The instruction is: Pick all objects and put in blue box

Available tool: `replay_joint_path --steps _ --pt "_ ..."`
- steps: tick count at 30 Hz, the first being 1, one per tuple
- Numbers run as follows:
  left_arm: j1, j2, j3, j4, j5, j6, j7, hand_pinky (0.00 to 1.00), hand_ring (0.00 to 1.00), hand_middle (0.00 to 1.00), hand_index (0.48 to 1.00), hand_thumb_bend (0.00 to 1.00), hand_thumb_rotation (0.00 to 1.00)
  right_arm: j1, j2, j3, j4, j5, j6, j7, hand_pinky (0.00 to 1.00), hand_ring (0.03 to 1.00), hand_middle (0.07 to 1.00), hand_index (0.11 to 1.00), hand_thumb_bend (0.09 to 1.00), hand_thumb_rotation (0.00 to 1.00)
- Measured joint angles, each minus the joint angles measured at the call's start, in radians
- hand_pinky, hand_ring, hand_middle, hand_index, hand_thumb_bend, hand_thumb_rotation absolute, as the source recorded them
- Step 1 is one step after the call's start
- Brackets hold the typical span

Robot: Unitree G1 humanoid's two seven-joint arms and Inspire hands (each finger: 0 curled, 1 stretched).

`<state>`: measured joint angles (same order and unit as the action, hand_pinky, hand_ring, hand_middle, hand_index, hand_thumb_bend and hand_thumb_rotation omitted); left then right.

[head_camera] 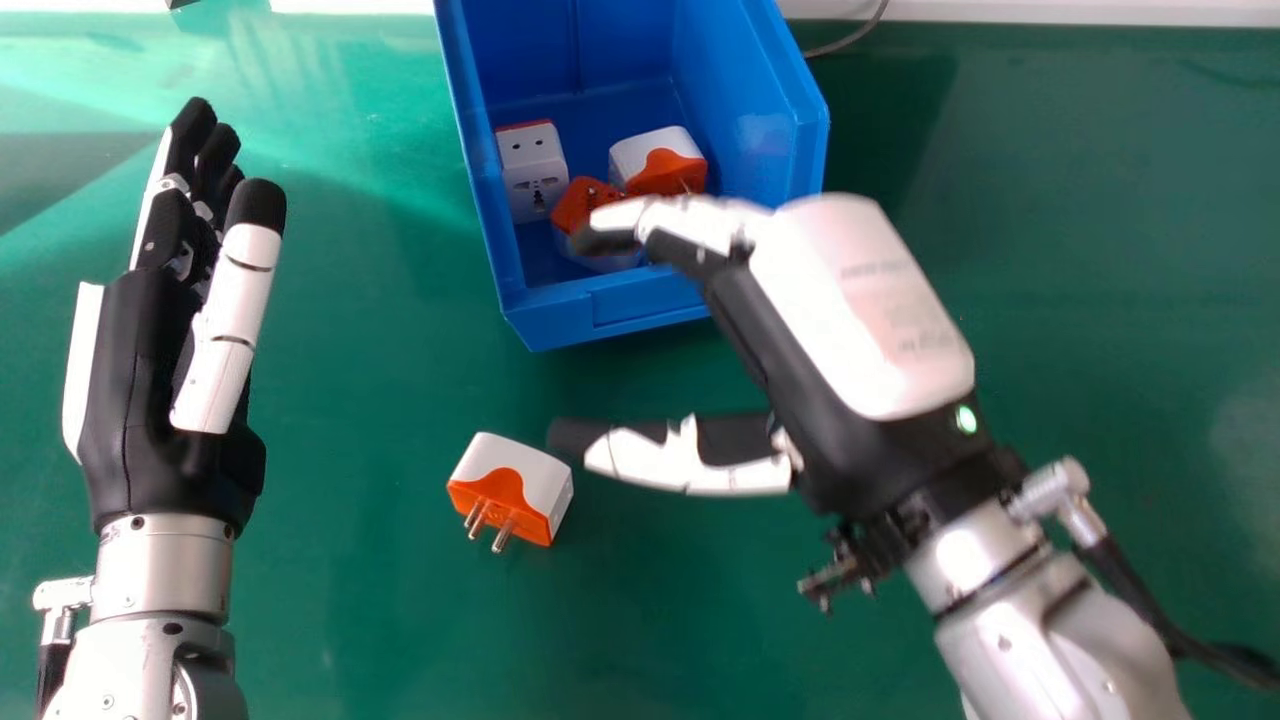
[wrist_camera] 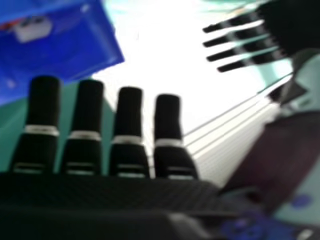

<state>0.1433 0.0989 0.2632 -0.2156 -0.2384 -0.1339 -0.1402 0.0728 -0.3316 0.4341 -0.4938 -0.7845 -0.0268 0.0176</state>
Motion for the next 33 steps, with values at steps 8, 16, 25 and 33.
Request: replay_joint_path --steps 8,16,25,33 --pt "0.003 0.005 0.007 0.013 0.0 -0.019 -0.014 0.96 0.96 0.96 0.934 0.63 0.62 0.121 -0.038 -0.01 -0.015 0.072 -0.139 0.011 0.54 0.675 0.721 0.714 0.441 0.59" --pt "0.004 0.004 0.008 0.013 0.002 -0.019 -0.009 0.95 0.96 0.95 0.93 0.62 0.62 0.135 -0.043 -0.009 0.046 0.096 -0.234 0.027 0.54 0.668 0.714 0.704 0.454 0.58" --pt "0.003 0.005 0.009 0.017 0.003 -0.021 -0.009 0.93 0.96 0.95 0.932 0.62 0.61 0.107 -0.025 0.014 0.105 0.112 -0.246 0.108 0.57 0.703 0.747 0.735 0.507 0.59" --pt "0.003 0.01 0.013 0.024 0.001 -0.028 -0.024 0.94 0.96 0.96 0.934 0.62 0.61 0.07 0.012 0.035 0.181 0.111 -0.249 0.12 0.6 0.744 0.789 0.775 0.536 0.56"
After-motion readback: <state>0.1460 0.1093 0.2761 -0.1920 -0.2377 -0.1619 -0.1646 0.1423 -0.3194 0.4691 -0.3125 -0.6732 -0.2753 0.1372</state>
